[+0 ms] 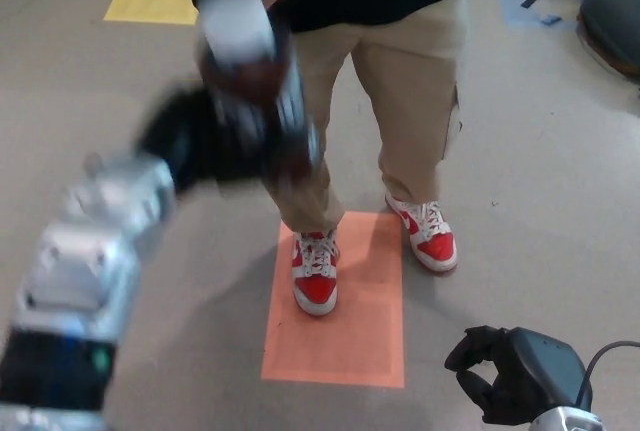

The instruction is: The robot recieved a bottle of protein shake from a person using its left hand and then shake the protein up and down 2 two times and hand it back to the person

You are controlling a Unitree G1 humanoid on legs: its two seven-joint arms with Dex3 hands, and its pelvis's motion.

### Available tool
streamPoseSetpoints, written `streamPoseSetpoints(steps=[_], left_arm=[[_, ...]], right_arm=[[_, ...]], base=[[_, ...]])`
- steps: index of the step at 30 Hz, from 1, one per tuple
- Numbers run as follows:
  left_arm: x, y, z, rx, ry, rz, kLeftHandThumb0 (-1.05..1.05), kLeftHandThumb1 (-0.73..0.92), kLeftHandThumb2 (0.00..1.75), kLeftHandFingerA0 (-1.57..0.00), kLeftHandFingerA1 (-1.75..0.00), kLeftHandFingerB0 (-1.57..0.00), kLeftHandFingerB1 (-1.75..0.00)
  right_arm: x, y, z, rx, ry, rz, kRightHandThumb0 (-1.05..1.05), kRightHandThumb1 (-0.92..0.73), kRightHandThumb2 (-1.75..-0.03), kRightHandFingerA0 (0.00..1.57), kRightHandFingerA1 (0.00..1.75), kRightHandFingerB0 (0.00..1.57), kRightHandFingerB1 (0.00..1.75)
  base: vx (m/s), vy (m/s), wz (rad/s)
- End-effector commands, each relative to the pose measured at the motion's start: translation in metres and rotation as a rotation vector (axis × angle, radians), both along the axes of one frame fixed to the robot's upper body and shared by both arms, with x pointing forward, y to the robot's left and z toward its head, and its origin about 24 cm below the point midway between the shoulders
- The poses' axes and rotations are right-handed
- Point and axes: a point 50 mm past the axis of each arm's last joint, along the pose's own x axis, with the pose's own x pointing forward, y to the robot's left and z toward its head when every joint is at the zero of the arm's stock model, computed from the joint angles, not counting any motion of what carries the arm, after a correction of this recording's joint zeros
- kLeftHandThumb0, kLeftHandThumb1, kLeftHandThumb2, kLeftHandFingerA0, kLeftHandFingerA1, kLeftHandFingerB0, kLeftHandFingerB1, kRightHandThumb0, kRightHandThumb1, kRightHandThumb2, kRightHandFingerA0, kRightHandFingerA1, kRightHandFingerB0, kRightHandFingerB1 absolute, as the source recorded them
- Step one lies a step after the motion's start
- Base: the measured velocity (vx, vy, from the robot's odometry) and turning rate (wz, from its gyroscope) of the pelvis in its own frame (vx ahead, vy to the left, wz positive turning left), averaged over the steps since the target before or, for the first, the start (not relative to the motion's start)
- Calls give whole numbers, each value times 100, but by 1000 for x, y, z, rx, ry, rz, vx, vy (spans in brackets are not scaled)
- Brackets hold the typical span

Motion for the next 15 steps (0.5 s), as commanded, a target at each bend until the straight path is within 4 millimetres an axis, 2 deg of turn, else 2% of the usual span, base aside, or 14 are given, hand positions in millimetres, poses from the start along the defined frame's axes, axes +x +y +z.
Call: streamPoseSetpoints(steps=[1, 3, 4, 5, 6, 8, 9, 10, 11, 12, 14, 15], left_arm=[[-13, -4, -58, 72, 212, -40, -17, 77, 69, -81, -159, -69, -112], [-26, -3, -106, 175, 319, -90, -17, 75, 75, -85, -153, -70, -108], [-34, -3, -126, 225, 382, -109, -17, 78, 72, -86, -156, -69, -108], [-38, -4, -134, 245, 418, -117, -17, 78, 72, -86, -156, -69, -108], [-37, -8, -129, 257, 415, -130, -17, 80, 77, -85, -155, -68, -113], [-25, -11, -100, 200, 351, -120, -19, 79, 72, -82, -162, -65, -114], [-16, -10, -71, 139, 268, -105, -22, 83, 70, -80, -164, -59, -109], [-7, -9, -31, 62, 159, -70, -18, 81, 74, -81, -155, -74, -111], [-2, -7, 5, -8, 67, -37, -18, 81, 74, -81, -155, -74, -111], [-3, -5, 26, -71, 5, -30, -16, 80, 74, -86, -154, -75, -110], [-5, -2, 42, -113, -42, -43, -19, 79, 76, -89, -153, -75, -112], [-6, -3, 39, -114, -36, -40, -15, 79, 76, -92, -151, -77, -112]], right_arm=[[-3, -3, -2, -1, 9, -13, -44, -67, -78, 90, 67, 91, 60], [-3, -1, -3, 5, 14, -14, -44, -66, -78, 92, 66, 91, 60], [-3, -1, -2, 5, 12, -11, -47, -66, -78, 100, 75, 92, 60], [-3, -1, -2, 4, 10, -10, -47, -66, -78, 100, 75, 92, 60], [0, -3, 1, 1, -2, -13, -46, -66, -78, 99, 78, 92, 61], [4, -5, 4, 8, -13, -17, -45, -66, -77, 96, 76, 92, 62], [3, -5, 3, 14, -10, -22, -45, -66, -77, 95, 77, 91, 61], [2, -4, 2, 13, -10, -21, -43, -67, -75, 98, 80, 91, 62], [1, -3, 2, 8, -13, -19, -43, -67, -75, 98, 80, 91, 62], [0, -2, 1, 2, -9, -13, -43, -69, -73, 99, 79, 91, 60], [0, -1, 0, 0, -5, -7, -44, -71, -72, 99, 81, 92, 60], [0, -1, 1, 1, -6, -8, -46, -72, -72, 99, 81, 92, 60]], base=[[0, 0, 0], [0, 0, 0], [0, 0, 0], [0, 0, 0], [0, 0, 0], [0, 0, 3], [0, 0, 0], [0, 0, 8], [0, 0, 0], [0, 0, 0], [0, 0, 0], [0, 0, 0]])
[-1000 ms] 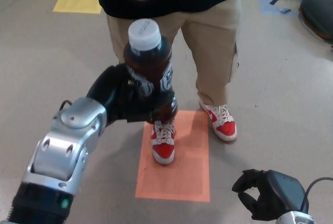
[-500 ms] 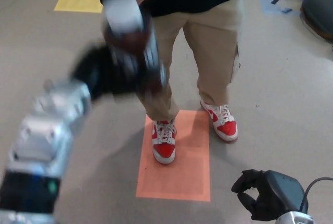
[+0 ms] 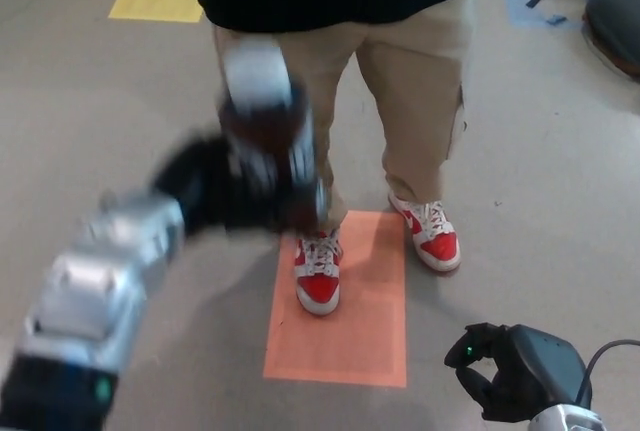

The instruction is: The robot recieved a bottle of protein shake from a person using its left hand and then shake the protein up and down 2 two times and hand it back to the person

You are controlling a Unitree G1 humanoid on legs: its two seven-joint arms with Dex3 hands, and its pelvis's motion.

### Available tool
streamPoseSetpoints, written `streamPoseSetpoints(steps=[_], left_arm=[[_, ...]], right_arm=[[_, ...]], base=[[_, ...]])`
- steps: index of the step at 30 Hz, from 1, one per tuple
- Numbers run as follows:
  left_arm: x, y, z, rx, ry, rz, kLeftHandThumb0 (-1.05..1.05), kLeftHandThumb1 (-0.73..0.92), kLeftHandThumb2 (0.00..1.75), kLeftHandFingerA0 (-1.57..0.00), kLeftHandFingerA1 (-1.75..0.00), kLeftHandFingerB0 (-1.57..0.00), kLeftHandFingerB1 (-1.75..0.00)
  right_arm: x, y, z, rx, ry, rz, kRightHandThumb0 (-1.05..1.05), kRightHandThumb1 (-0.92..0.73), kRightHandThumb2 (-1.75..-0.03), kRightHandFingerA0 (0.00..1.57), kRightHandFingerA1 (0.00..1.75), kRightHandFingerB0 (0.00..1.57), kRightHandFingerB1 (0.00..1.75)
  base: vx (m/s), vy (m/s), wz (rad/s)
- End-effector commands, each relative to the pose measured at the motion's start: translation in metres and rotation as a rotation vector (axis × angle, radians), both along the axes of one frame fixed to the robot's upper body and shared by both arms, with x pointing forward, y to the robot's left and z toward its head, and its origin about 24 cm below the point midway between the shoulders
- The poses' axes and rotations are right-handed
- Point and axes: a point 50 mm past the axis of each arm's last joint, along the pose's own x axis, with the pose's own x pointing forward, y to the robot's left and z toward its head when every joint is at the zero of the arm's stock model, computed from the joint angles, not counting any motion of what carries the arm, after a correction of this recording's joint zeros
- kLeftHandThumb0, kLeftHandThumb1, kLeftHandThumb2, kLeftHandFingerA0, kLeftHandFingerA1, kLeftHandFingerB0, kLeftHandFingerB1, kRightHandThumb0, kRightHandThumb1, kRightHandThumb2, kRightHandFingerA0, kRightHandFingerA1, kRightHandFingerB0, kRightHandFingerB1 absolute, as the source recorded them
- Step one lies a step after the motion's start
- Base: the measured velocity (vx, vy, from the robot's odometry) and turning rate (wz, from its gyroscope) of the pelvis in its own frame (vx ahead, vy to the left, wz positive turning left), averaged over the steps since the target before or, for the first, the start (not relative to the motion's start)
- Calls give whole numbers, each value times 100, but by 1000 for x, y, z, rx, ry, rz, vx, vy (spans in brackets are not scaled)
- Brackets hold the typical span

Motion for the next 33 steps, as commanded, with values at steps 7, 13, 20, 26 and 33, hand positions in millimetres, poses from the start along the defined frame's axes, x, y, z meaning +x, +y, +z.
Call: streamPoseSetpoints(steps=[7, 13, 20, 26, 33], left_arm=[[-24, -4, -72, 109, 234, -73, -18, 78, 74, -84, -160, -68, -114], [-5, 3, 68, -180, -153, 6, -19, 82, 72, -89, -155, -73, -112], [-10, -2, -26, 13, 124, -39, -20, 78, 70, -92, -150, -73, -101], [-9, -7, -47, 143, 182, -117, -22, 73, 81, -90, -150, -70, -115], [0, -9, -35, 253, 148, -145, -24, 74, 77, -95, -148, -69, -115]], right_arm=[[5, -5, 5, -14, -18, -3, -46, -68, -73, 97, 76, 91, 62], [7, -2, 5, 1, 0, -2, -45, -69, -72, 94, 72, 90, 62], [4, -2, 3, -3, 3, 4, -46, -68, -76, 98, 73, 92, 60], [0, -4, 0, 7, 8, -10, -46, -68, -74, 93, 72, 92, 60], [-4, -6, -2, -10, 7, 0, -45, -67, -76, 96, 74, 92, 62]], base=[[0, 0, -1], [0, 0, 2], [0, 0, 0], [0, 0, 0], [0, 0, 1]])
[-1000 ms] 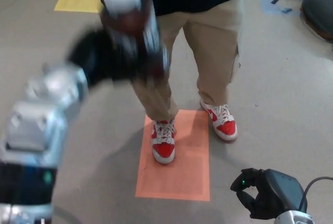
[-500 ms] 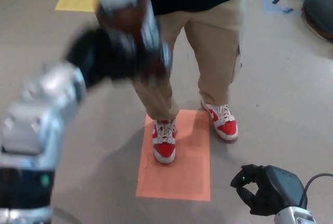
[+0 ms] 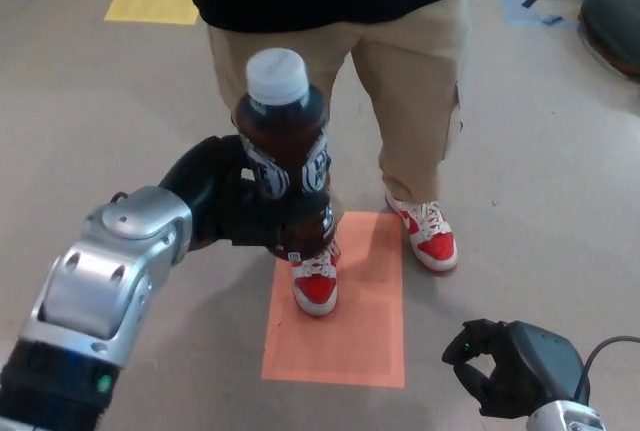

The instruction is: The robot recieved a bottle of protein shake from a person using its left hand and then shake the protein up and down 2 two times and hand it back to the person

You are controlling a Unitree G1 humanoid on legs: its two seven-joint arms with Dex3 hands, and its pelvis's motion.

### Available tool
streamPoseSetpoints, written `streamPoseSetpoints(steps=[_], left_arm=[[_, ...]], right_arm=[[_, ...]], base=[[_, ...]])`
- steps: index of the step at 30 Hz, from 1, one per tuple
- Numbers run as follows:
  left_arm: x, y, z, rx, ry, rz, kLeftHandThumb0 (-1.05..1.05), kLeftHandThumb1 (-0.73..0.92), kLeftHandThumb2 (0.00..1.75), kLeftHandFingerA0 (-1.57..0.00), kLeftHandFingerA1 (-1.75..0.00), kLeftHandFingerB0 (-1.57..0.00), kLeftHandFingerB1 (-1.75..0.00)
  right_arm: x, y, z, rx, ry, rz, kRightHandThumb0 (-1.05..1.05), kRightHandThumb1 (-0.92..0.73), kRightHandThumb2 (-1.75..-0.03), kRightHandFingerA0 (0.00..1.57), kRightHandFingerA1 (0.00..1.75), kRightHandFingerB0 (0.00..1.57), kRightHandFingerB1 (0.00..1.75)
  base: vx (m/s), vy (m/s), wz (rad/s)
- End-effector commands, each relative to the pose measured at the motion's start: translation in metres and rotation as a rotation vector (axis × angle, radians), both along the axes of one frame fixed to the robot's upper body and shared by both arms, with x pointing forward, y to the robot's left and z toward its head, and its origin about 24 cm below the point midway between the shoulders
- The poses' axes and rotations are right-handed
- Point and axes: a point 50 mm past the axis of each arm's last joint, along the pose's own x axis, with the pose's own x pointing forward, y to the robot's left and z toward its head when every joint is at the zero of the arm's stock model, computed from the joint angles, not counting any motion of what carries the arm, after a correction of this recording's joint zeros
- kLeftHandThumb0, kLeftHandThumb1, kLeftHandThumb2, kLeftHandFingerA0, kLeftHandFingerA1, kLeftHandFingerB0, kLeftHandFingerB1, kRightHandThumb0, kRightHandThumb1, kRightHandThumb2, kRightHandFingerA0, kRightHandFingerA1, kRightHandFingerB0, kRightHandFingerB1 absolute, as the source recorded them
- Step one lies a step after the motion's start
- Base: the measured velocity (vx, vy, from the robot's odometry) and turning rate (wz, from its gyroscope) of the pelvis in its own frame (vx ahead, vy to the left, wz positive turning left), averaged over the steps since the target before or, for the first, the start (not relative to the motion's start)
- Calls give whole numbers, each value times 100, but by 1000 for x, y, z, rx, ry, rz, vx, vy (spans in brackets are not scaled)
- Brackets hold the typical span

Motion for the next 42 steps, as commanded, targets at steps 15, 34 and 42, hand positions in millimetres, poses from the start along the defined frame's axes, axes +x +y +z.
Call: streamPoseSetpoints(steps=[15, 34, 42], left_arm=[[34, 7, 72, 4, -38, -57, -21, 82, 64, -76, -168, -48, -124], [42, 21, 98, -40, -89, 39, -23, 74, 62, -91, -122, -73, -77], [32, 23, 87, -30, -16, -70, -83, 52, 84, 0, 0, 0, 0]], right_arm=[[-11, -5, -8, -8, 24, -8, -42, -65, -79, 101, 72, 94, 58], [-12, -7, -9, -11, 28, -13, -43, -66, -74, 101, 69, 95, 57], [-13, -6, -9, -12, 24, -9, -44, -67, -72, 98, 69, 93, 58]], base=[[0, 0, 0], [0, 0, 0], [0, 0, 0]])
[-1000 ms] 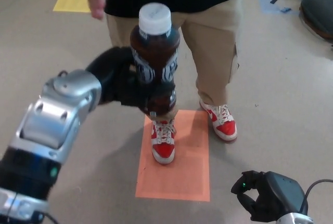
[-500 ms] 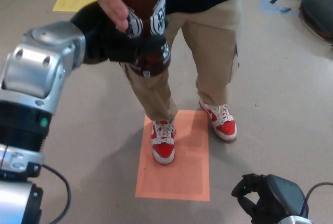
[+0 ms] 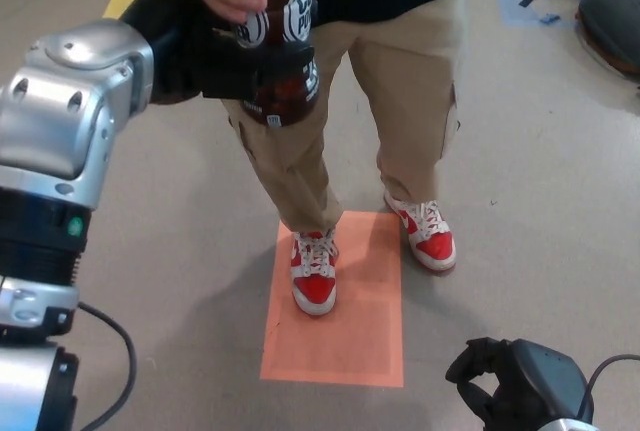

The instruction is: The robot recieved a bottle of protein shake from a person using its left hand and then shake the protein up and down 2 two times and hand it back to the person

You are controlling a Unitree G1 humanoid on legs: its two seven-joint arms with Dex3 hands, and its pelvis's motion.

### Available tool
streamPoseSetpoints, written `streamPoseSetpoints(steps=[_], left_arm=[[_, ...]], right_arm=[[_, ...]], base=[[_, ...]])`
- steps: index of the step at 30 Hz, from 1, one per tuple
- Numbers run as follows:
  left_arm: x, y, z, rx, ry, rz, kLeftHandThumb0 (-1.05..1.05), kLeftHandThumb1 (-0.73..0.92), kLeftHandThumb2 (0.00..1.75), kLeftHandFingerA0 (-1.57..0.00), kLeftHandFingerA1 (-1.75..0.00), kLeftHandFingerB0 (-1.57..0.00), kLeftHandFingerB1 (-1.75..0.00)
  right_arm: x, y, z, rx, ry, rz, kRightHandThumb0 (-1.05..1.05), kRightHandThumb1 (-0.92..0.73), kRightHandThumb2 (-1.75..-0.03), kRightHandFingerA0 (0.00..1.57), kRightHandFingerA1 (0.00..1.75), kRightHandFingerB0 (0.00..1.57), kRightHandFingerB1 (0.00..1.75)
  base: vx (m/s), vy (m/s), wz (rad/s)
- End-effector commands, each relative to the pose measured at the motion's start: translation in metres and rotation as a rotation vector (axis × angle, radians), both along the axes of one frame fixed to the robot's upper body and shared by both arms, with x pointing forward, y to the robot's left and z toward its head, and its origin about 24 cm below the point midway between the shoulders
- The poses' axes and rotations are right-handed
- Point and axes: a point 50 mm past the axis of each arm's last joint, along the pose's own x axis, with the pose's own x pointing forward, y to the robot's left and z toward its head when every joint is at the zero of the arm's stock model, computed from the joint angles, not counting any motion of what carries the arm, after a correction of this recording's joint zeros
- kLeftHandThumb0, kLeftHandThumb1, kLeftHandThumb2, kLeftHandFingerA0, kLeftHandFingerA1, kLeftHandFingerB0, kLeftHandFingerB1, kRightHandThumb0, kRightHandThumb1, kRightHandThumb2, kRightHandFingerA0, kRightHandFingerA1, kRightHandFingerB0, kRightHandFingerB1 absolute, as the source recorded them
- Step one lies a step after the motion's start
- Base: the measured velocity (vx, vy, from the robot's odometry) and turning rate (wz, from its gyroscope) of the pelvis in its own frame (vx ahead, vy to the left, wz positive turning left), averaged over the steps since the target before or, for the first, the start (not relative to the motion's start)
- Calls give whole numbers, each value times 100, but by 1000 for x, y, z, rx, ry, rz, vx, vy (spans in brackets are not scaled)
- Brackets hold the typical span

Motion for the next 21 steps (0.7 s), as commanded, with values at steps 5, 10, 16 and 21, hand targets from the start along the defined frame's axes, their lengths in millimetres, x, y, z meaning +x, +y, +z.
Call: streamPoseSetpoints(steps=[5, 10, 16, 21], left_arm=[[-10, 13, -17, 66, 54, -81, -83, 51, 89, 0, -5, 0, -6], [-13, 16, -22, 126, 3, -99, -92, 57, 93, 0, 0, 0, 0], [-20, 27, -32, 176, -7, -82, -91, 57, 95, 0, -2, 0, -3], [-40, 42, -67, 180, -32, -24, -81, 52, 93, 0, -13, -1, -15]], right_arm=[[-1, -4, -1, -22, 4, -5, -45, -67, -73, 93, 61, 92, 56], [0, -4, 0, -18, 9, -8, -45, -67, -75, 94, 61, 93, 57], [1, -3, 0, -22, 7, 7, -46, -64, -78, 100, 66, 93, 57], [-2, -4, -2, -22, 8, 8, -43, -64, -80, 99, 66, 92, 58]], base=[[0, 0, 0], [0, 0, 0], [0, 0, 0], [0, 0, 0]])
